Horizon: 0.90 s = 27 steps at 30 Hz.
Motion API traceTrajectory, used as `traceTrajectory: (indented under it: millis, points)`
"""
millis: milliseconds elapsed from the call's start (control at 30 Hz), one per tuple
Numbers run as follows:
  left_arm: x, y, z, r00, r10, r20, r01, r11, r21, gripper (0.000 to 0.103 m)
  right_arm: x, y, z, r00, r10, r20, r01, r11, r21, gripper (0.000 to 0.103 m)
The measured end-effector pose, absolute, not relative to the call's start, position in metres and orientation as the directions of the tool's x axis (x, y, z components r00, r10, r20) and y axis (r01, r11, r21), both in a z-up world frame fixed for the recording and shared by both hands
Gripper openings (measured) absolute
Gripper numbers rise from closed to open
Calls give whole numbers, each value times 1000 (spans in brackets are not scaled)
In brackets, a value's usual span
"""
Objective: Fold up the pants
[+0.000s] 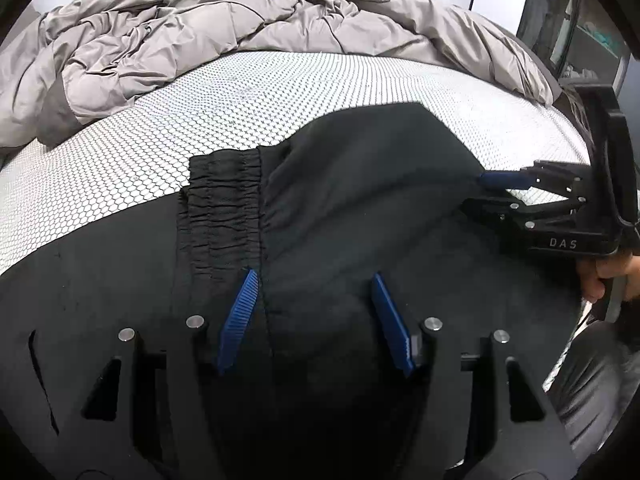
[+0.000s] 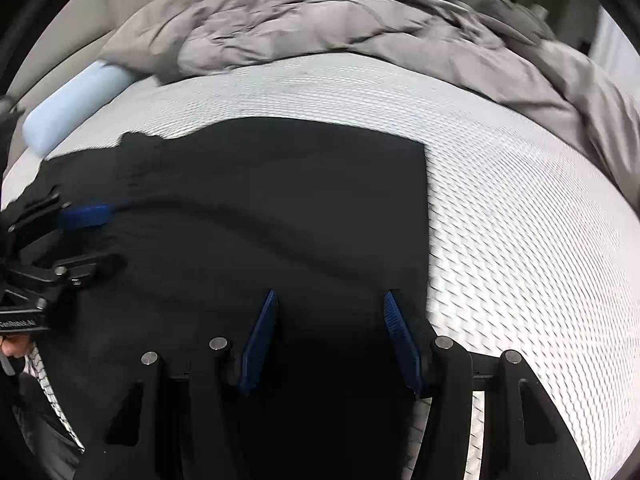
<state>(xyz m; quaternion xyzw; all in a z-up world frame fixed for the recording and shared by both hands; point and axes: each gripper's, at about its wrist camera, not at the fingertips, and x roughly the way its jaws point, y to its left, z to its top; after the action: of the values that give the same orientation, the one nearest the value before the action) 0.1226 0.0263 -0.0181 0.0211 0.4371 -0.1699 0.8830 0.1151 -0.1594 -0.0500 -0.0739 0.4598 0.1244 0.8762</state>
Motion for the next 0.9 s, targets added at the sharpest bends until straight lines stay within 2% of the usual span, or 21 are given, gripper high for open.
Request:
traceTrajectory:
  millis: [100,167,267,367,433,500,600,700,767,900]
  points:
    - [117,35,-1,564,-334,-755,297,935,-192,57,109,-164,-38,569,198,-798,-291,956,30,56]
    - [126,28,10,582,-335,-741,316,933,-174,57,107,-161,-25,590,264,-763,-312,946,86,56]
    - [160,16,5,555,-282,-782,280,949,-143,57,120,-144,-12,591,333,-734,-347,927,142,56]
    - [182,12,-15,505,-245,-827,271,955,-117,53,148,-114,-25,528,356,-771,-388,909,154,56]
    - [181,16,-19,512,-269,-816,294,947,-128,52,162,-100,-46,492,282,-823,-401,913,73,52]
    - [175,23,-18,521,-270,-810,297,947,-124,50,163,-105,-53,523,190,-831,-370,929,-20,51]
    - [169,29,-19,531,-276,-801,291,947,-133,47,165,-139,-49,554,125,-823,-239,971,-14,51]
    - [161,25,-12,543,-241,-804,276,956,-100,47,160,-156,-48,557,143,-818,-211,977,28,51]
    - [154,24,-1,548,-263,-794,278,953,-124,47,153,-152,-42,588,134,-798,-222,975,0,51]
    - [178,14,8,565,-262,-783,261,956,-131,47,152,-139,-22,623,232,-747,-275,959,69,51]
